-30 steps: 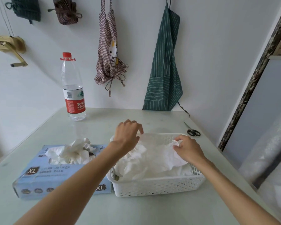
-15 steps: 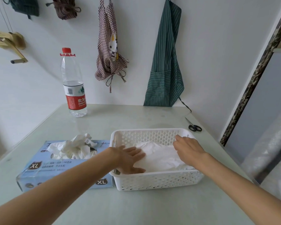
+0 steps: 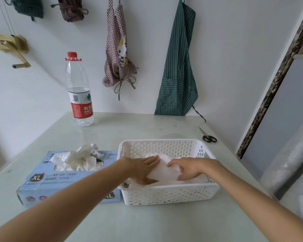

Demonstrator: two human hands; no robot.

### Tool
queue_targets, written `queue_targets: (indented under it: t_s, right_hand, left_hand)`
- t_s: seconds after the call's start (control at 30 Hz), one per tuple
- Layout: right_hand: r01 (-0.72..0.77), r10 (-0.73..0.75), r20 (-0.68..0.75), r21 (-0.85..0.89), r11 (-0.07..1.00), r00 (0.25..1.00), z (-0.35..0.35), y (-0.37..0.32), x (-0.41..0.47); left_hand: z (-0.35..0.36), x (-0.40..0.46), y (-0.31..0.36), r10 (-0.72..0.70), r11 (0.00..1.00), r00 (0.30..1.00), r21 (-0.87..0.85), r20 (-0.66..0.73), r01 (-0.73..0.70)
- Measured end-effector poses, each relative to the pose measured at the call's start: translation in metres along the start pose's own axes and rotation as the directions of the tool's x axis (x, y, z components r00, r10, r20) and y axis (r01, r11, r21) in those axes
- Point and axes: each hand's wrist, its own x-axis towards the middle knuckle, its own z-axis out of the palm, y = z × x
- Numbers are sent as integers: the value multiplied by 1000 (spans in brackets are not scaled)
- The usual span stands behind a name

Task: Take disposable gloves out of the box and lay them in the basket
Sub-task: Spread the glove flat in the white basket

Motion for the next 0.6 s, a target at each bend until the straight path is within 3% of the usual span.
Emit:
queue_targets:
  t_s: [0.33, 0.5, 0.6]
  right_hand:
    - [-108, 98, 77, 128, 986, 992, 2, 21, 2]
    - [-117, 113, 38, 124, 985, 993, -7, 27, -3]
    - [-121, 124, -65, 52, 991, 990, -10, 29, -12]
  left_hand:
    - [7, 2, -4, -29, 999, 999, 46, 44, 27]
    - [-22, -27, -3, -14, 999, 981, -36, -194, 7]
    - [-25, -47, -12, -30, 997, 980, 61, -196, 42]
